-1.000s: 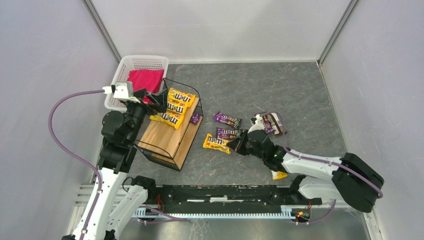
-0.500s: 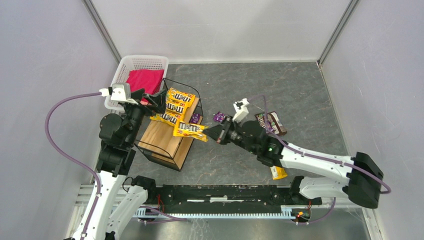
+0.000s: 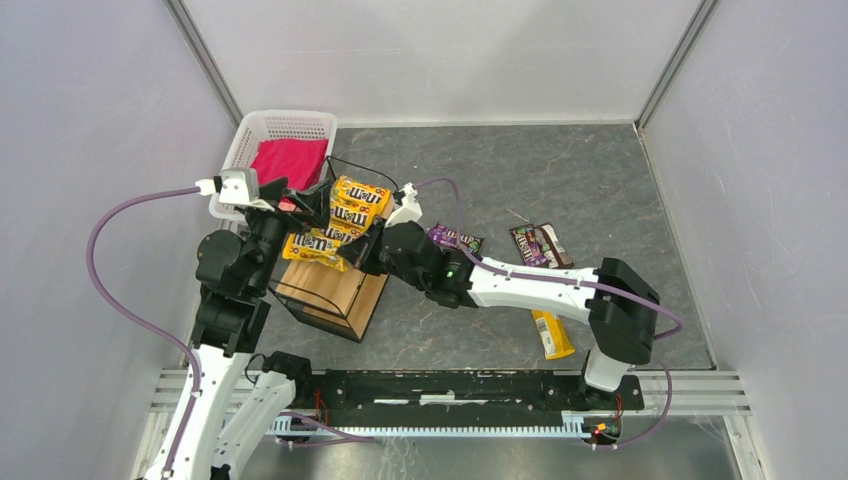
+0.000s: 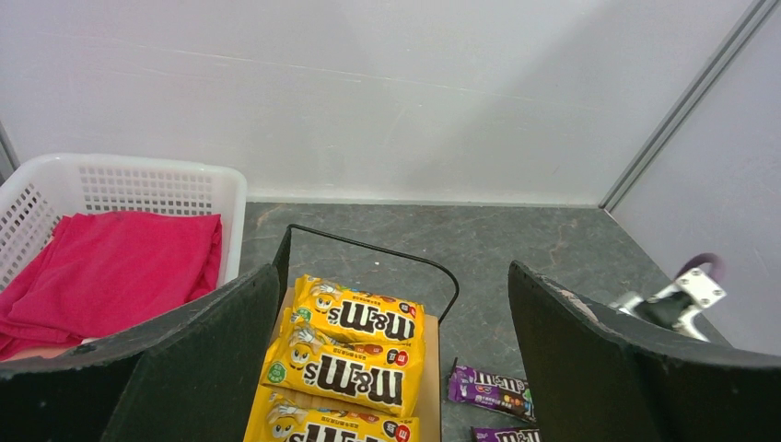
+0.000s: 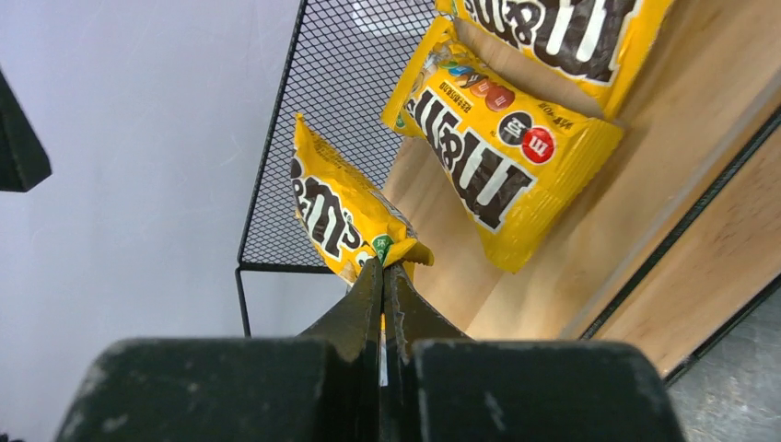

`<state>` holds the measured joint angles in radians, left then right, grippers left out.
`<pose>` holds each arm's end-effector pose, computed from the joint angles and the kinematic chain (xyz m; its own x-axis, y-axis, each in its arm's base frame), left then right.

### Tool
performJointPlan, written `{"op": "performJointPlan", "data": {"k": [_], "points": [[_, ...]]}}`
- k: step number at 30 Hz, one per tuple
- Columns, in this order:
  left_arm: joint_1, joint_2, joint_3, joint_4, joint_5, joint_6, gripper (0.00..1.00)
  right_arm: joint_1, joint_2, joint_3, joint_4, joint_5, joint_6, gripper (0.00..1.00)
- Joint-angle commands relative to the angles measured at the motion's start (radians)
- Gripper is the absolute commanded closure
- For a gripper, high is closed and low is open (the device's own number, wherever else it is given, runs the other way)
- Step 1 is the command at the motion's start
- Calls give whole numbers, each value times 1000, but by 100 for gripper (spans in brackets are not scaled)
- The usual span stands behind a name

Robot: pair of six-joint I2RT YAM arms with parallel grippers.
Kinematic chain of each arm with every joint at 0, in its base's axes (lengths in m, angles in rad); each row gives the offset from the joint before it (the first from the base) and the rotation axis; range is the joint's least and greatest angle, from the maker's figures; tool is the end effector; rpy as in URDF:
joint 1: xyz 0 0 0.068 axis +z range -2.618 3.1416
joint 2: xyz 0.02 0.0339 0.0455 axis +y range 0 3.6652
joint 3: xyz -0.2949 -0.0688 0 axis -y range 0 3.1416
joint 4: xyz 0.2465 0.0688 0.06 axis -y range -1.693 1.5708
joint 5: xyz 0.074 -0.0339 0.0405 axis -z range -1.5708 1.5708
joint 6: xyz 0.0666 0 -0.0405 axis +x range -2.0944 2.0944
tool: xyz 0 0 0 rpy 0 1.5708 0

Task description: Place and organize the candy bags onto the shelf

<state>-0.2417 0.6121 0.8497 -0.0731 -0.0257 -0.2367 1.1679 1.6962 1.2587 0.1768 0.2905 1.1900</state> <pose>0.1390 -0.0325 0.4223 0.1042 -0.2671 -0.9580 0.2460 0.9403 -0.2354 0.1896 0.3961 0.3205 -0.7551 0.4970 -0.4276 -0.1934 0.4544 0.8696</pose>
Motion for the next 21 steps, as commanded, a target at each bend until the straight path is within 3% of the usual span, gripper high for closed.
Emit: {"op": "performJointPlan", "data": {"k": [1,17,21], "points": [[-2,-9,17,24,-26,24,0,16,54,107,-52,64,41,100],[-33,-18,22,18,-38,36,0,24,92,130,-132,139,89,99],[-34,-18,22,16,-41,36,0,28,93,135,-134,146,82,92]]}}
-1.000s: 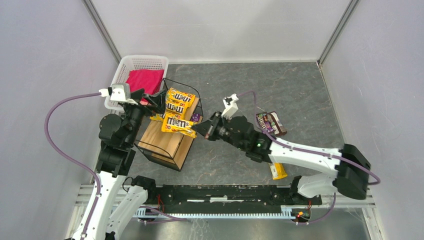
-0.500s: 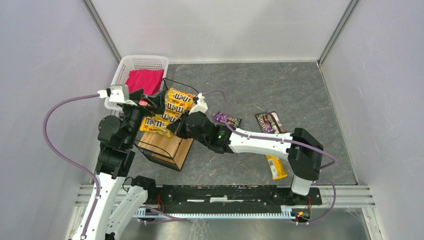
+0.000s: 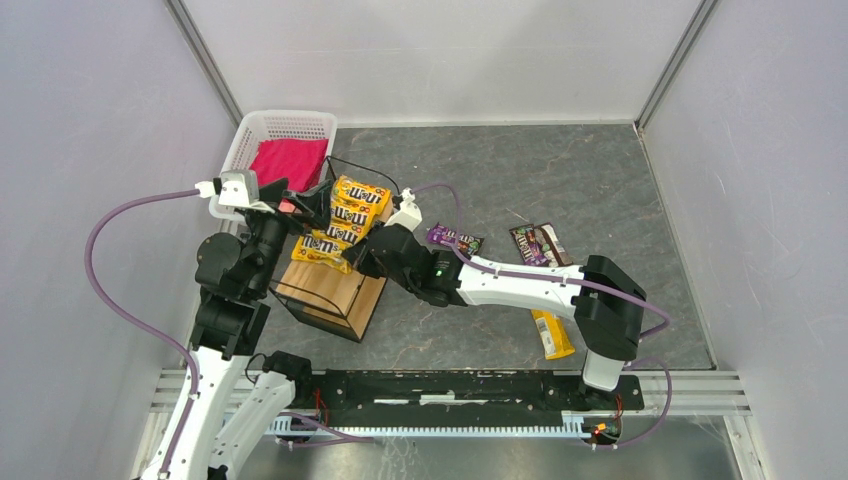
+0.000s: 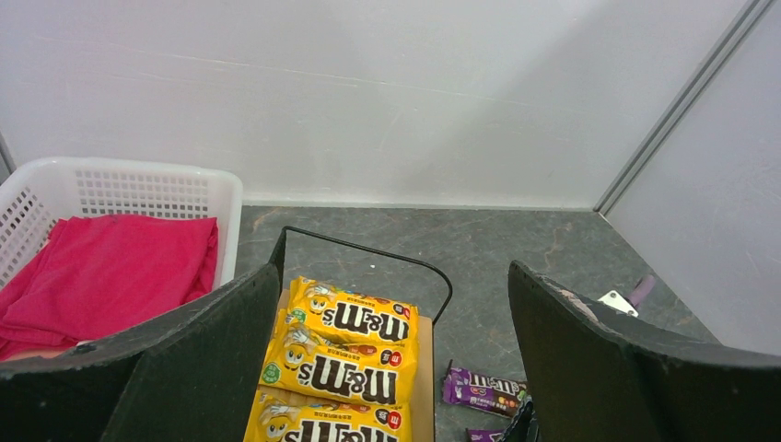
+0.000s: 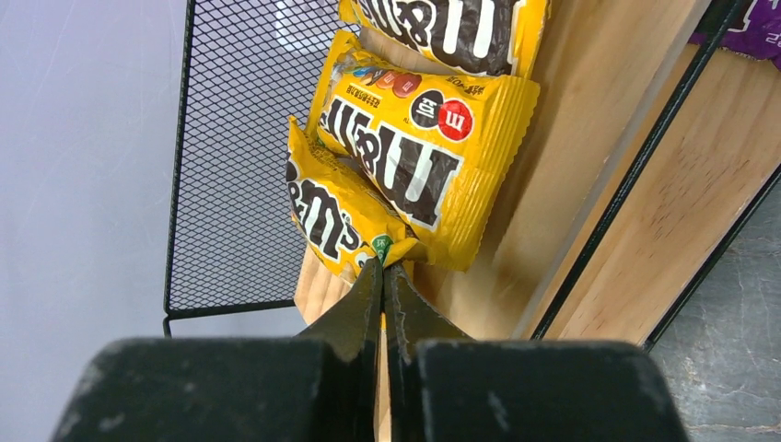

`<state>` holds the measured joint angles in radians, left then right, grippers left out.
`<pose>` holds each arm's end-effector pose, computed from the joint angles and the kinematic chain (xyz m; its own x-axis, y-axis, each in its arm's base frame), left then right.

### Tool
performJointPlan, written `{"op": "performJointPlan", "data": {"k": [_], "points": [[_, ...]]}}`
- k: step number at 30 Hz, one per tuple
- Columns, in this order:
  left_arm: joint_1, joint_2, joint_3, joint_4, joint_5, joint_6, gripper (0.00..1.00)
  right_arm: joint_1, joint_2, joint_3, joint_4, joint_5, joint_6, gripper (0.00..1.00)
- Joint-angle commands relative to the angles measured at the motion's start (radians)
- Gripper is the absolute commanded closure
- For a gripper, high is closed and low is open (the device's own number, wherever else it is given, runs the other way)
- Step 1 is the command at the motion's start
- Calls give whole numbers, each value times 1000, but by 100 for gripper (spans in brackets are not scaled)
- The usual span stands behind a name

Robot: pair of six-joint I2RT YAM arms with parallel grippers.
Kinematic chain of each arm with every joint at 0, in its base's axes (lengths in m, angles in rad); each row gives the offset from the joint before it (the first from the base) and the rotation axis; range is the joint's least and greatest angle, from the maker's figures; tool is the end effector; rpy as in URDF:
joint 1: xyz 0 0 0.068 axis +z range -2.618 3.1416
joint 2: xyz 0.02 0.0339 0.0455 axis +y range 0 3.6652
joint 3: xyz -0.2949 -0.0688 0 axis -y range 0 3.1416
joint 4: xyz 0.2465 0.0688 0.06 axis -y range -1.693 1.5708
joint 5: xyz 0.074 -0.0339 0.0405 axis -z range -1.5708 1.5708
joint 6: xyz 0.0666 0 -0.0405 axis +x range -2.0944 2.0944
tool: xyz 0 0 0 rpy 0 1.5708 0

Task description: Place and organize the candy bags onto the shelf

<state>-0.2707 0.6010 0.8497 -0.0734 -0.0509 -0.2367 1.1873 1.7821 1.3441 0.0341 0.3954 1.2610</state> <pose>0.1351 -0.0340 0.4236 0.1121 -0.2741 -0.9551 0.2521 0.9376 -0.2395 0.1941 0.4124 0.2984 -0.7337 0.5306 -0.4245 -0.0805 0.5525 0.8296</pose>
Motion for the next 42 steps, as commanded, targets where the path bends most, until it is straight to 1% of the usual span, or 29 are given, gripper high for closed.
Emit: {"op": "performJointPlan", "data": {"k": [1,3,6,11,15,18,20,21,23,26,28,29,31,34,35,37,42], "points": [[-5,-7,22,17,-16,36,0,10,5,50,9,41,8,88],[-5,-6,22,17,-15,37,0,14,-1,50,9,37,-3,77],[-7,-4,22,17,-15,36,0,17,-24,44,6,27,-36,65],[-7,-3,22,17,-13,37,0,18,-136,-48,-13,27,-138,53],[-7,-2,22,17,-13,35,0,18,-290,-194,-29,67,-296,42],[-7,2,23,17,-9,34,0,18,-434,-343,-14,89,-490,39],[-7,3,23,17,-8,33,0,17,-523,-425,-83,134,-628,36],[-7,3,22,17,-6,32,0,19,-562,-467,-132,161,-694,32],[-7,5,22,17,-5,31,0,17,-650,-521,-248,236,-769,25],[-7,5,23,16,-2,30,0,16,-739,-572,-457,354,-801,20],[-7,3,22,16,-2,29,0,8,-780,-599,-596,429,-761,11],[-7,3,22,17,-2,30,0,-14,-793,-616,-663,442,-722,7],[-7,5,21,18,-2,29,0,-99,-826,-658,-717,377,-686,5],[-7,11,20,18,-2,30,0,-256,-910,-759,-709,246,-649,4],[-7,13,20,17,-3,32,0,-299,-939,-781,-710,224,-634,2],[-7,19,20,16,-6,32,0,-375,-977,-821,-714,185,-612,2],[-7,34,21,15,-1,31,0,-570,-976,-874,-716,-8,-655,2]]}}
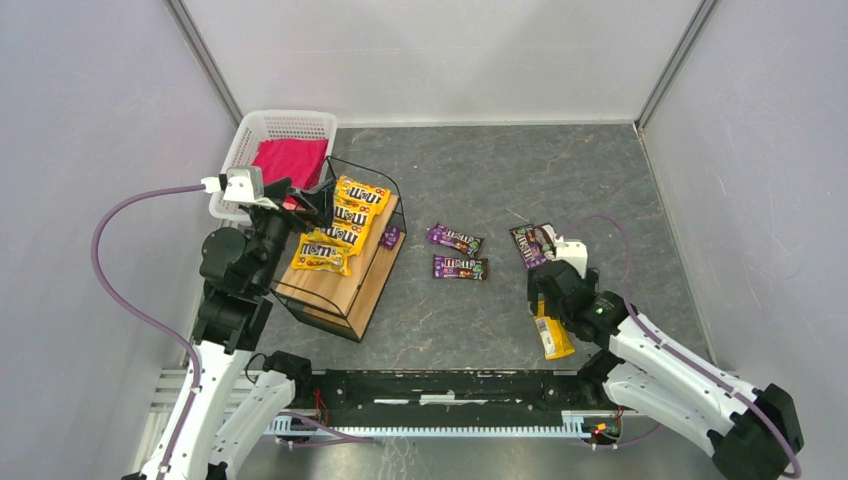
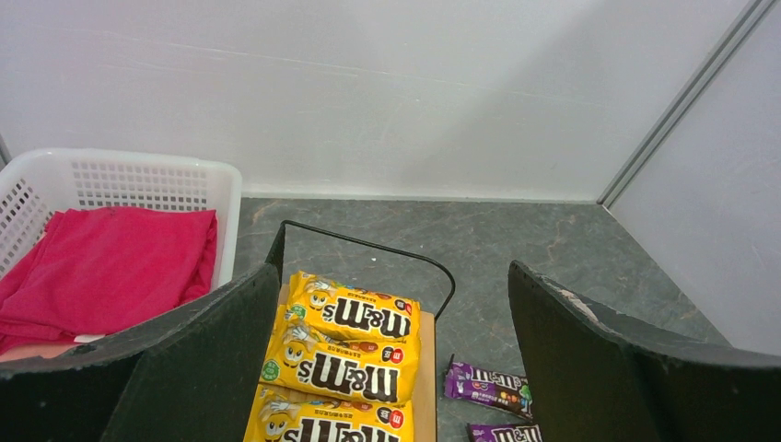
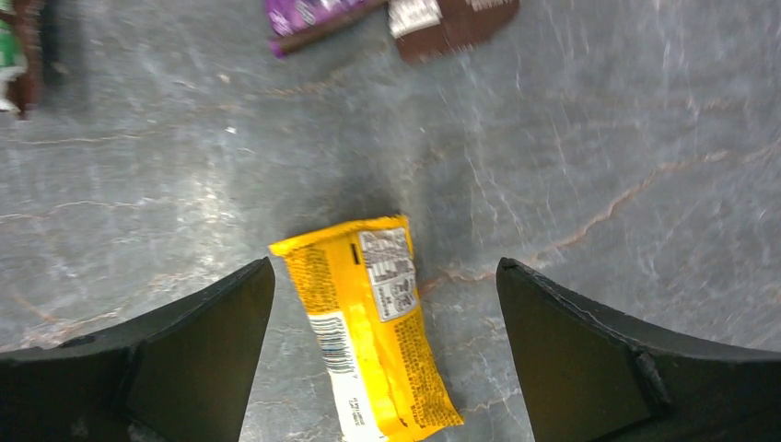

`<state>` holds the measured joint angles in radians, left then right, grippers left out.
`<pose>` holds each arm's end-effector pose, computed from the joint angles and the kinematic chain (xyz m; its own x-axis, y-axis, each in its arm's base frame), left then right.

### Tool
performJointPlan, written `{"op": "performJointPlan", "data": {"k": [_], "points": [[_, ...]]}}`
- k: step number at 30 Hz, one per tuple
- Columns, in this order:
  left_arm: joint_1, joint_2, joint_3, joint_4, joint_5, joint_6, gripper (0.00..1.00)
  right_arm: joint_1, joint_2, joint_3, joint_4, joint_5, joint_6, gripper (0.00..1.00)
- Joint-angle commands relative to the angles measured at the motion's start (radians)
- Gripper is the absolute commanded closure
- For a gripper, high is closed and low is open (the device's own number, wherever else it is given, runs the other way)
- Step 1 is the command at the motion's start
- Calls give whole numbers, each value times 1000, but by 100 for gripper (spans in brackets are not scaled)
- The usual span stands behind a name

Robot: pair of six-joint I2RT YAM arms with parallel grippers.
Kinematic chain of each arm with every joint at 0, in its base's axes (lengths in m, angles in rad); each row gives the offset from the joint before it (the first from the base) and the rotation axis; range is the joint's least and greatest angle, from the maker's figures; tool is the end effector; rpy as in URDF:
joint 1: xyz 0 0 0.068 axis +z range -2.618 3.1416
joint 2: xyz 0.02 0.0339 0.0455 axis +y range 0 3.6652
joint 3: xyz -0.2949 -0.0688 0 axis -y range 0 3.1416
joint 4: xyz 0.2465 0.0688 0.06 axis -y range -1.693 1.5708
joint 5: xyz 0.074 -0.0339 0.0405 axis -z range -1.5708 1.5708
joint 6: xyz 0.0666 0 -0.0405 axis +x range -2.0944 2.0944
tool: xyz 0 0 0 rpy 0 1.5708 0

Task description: Place and organize the candy bags onto the shelf

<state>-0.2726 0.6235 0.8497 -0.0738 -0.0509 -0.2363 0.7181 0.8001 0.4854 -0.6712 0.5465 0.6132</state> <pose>0.1417 -0.0361 0.4208 0.0905 -0.2681 -0.9591 0.2486 0.9387 -0.2389 0.1281 0.0659 0.1967 -0.7126 0.0303 -0.7009 0.0783 0.9963 -0.0366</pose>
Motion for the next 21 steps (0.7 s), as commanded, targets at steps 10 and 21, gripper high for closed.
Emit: {"op": "performJointPlan", "data": {"k": [10,21], "points": [[-5,5,23,14,10,28,0,-182,57,-93,80,-389,-80,6],[-5,4,26,15,23,22,0,-151,83,-118,183,-384,-86,42]]}}
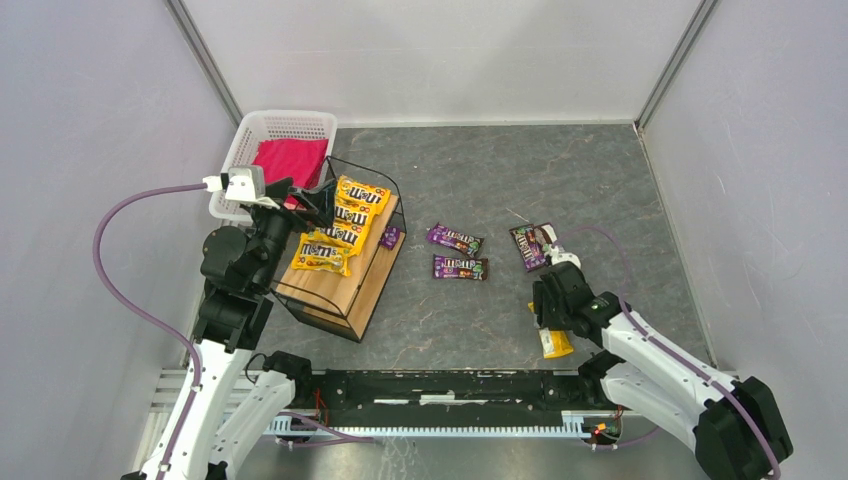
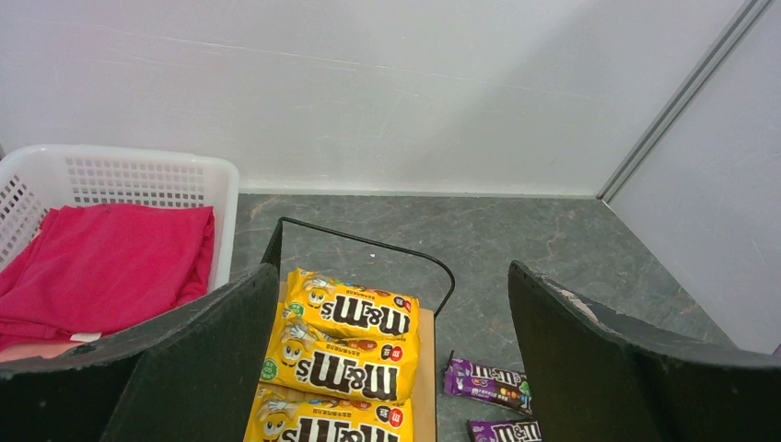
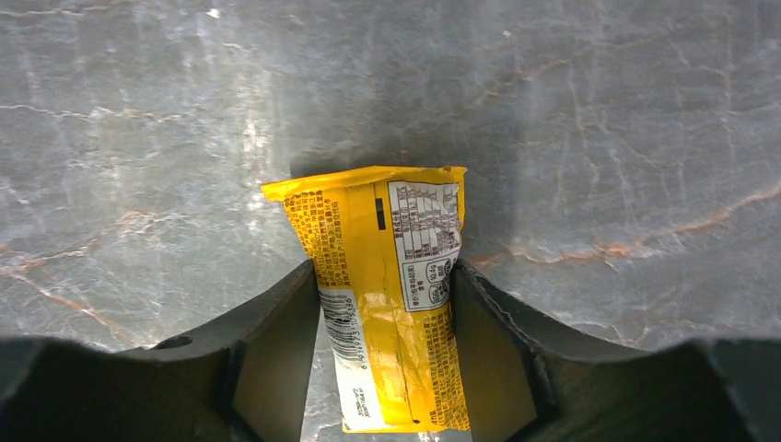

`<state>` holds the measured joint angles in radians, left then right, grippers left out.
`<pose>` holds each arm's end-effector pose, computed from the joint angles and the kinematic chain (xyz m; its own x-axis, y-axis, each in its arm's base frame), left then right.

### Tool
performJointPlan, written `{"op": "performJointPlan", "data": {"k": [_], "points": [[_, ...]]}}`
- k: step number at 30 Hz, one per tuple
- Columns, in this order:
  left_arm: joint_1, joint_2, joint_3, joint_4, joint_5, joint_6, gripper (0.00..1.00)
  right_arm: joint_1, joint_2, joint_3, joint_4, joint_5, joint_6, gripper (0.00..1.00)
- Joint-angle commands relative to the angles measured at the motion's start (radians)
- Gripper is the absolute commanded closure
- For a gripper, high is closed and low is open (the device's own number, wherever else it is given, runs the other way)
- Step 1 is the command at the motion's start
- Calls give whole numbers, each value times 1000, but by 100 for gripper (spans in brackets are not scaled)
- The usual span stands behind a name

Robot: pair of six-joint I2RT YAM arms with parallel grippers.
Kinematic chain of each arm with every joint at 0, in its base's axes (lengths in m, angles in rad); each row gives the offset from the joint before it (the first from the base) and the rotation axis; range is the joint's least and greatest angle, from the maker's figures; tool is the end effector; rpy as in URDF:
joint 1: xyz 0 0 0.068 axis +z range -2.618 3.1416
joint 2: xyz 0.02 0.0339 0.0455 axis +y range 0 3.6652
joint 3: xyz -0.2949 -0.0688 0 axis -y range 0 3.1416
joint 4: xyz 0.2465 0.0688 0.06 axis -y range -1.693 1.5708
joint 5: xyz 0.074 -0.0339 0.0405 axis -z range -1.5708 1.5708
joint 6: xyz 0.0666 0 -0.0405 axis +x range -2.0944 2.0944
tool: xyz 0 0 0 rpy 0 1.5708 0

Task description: Place and organize the candy bags onto the shelf

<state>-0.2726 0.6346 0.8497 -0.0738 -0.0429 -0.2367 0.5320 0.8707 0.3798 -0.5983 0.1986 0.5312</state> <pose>0.1449 -0.0375 0.4194 0.0784 -0.2652 -0.9610 0.2535 0.9376 -0.2380 0.1275 0.0598 0.1523 -0.8705 0.0638 -0.4879 0.0260 0.9961 0.0839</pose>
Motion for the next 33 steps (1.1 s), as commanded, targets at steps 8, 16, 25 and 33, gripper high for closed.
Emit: {"op": "performJointPlan", "data": {"k": [8,16,25,33], "points": [[-5,6,22,14,-2,29,0,428,326,147,407,48,-114,46],[-5,22,18,11,-28,41,0,600,715,511,461,32,-483,42],[-5,17,23,8,-19,39,0,603,565,489,363,-9,-404,13],[-4,8,28,11,16,25,0,448,277,162,481,-250,86,13]]}}
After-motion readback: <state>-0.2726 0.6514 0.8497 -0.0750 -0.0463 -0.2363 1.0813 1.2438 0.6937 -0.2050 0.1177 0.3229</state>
